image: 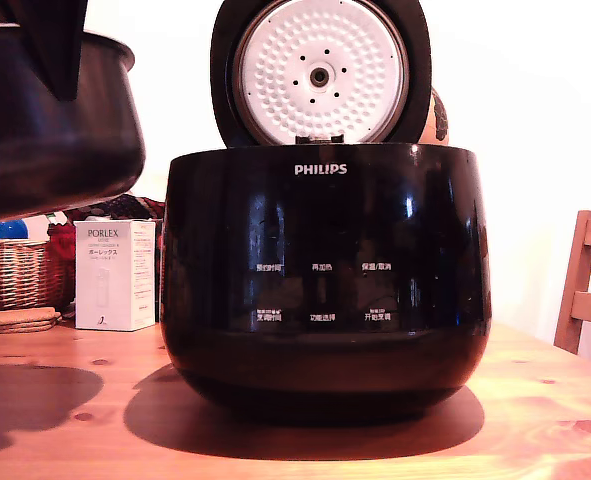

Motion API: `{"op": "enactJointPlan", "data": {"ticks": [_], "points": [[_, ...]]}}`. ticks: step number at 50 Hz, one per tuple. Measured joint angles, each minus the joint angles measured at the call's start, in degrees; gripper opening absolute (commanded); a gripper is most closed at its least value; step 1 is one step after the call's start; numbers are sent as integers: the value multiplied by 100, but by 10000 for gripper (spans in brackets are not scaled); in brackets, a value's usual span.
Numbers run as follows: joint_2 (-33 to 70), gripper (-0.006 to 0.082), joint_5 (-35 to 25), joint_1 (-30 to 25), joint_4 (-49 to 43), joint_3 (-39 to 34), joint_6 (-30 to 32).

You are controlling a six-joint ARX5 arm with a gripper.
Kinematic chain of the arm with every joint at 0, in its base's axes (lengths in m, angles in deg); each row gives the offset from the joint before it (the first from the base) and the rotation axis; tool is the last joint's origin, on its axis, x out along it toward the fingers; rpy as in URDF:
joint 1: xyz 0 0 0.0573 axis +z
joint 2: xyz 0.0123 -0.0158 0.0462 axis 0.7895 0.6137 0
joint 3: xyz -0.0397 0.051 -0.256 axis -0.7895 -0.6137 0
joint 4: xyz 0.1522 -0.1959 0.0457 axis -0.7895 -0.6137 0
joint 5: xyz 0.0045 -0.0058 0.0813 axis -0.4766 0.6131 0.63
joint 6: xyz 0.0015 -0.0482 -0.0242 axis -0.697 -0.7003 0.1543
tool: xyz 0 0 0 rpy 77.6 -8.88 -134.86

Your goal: Place the pot you are holding inside the rice cooker

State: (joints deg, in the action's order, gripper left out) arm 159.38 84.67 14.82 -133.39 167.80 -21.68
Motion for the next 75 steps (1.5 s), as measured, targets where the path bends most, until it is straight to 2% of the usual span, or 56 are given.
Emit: {"op": "enactJointPlan", "data": {"ticks": [16, 31, 44, 63, 74, 75], "points": [[0, -21, 168, 2, -15, 46, 0], [0, -21, 133, -7, 70, 699, 2], [0, -21, -332, -361, 470, 1084, 0], [7, -21, -949, -1040, 1215, 1110, 31], [151, -21, -1314, -1309, 1473, 1113, 468], [190, -21, -1327, -1340, 1469, 1113, 719]]}}
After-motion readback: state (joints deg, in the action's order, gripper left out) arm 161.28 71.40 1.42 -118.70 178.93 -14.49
